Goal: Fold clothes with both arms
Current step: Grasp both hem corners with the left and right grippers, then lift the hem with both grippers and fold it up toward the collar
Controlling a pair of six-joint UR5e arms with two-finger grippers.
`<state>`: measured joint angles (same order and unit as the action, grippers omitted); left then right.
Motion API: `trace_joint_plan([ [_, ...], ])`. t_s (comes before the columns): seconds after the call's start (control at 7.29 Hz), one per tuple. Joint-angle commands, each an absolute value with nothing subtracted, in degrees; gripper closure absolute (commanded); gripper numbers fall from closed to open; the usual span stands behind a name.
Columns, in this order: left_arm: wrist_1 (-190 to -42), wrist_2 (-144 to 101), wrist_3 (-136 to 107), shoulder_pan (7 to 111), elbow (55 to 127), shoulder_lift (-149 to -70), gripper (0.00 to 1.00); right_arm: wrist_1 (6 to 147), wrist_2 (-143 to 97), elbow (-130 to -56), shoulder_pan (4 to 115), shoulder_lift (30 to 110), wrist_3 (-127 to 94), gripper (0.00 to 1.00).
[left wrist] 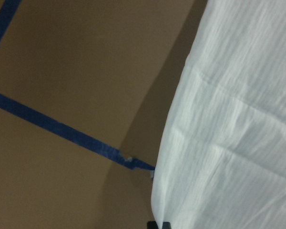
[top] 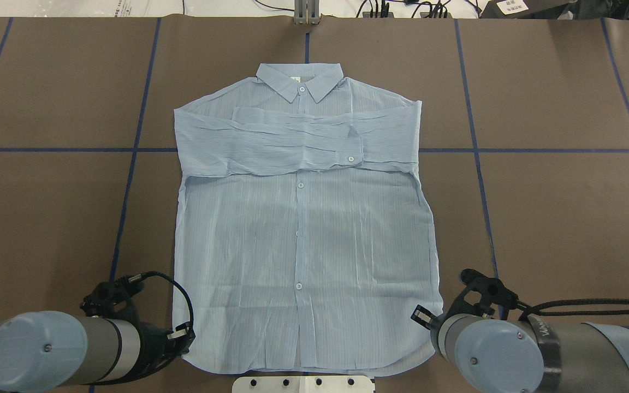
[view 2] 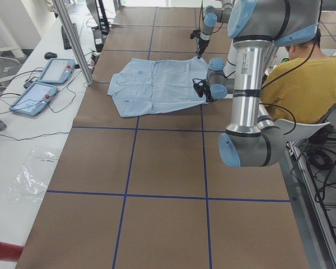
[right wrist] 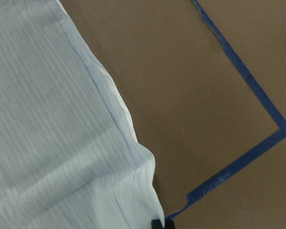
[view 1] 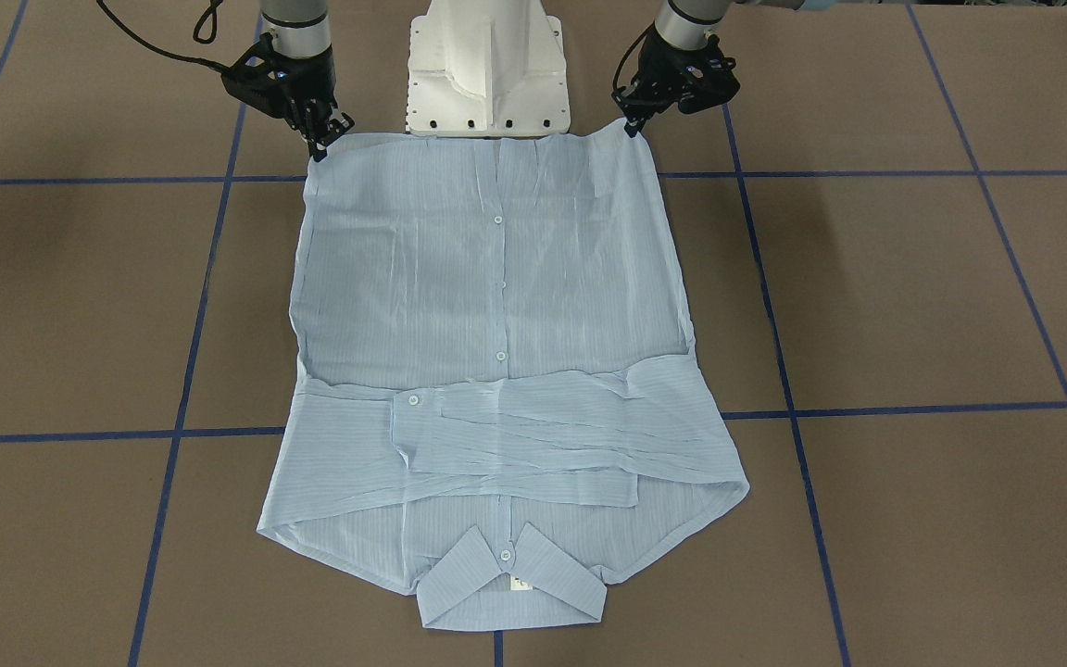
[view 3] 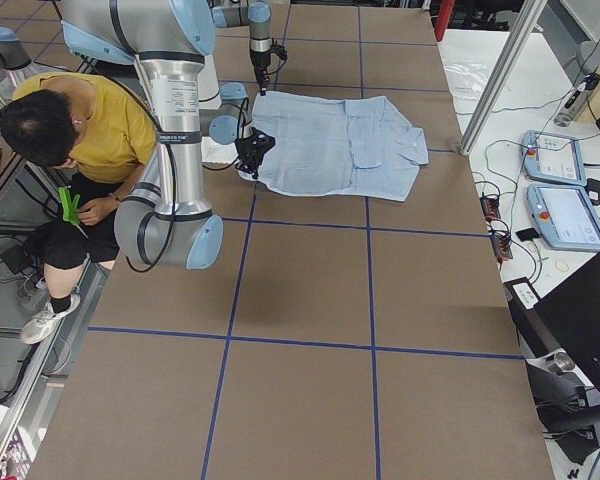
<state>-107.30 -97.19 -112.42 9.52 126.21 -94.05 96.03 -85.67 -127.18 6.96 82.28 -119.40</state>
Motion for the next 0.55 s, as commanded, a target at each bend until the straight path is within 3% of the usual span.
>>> trace_joint_plan([
  [0.0, -106.9, -101.0, -112.2, 19.6, 128.0, -99.1, 1.0, 96.1, -85.6, -130.8, 13.9, 81.1, -119.3, 1.0],
  [0.41, -100.9, -101.8, -108.5, 29.6, 126.9, -102.7, 1.0, 96.1, -89.6, -128.5, 26.7, 74.1, -111.8, 1.0],
])
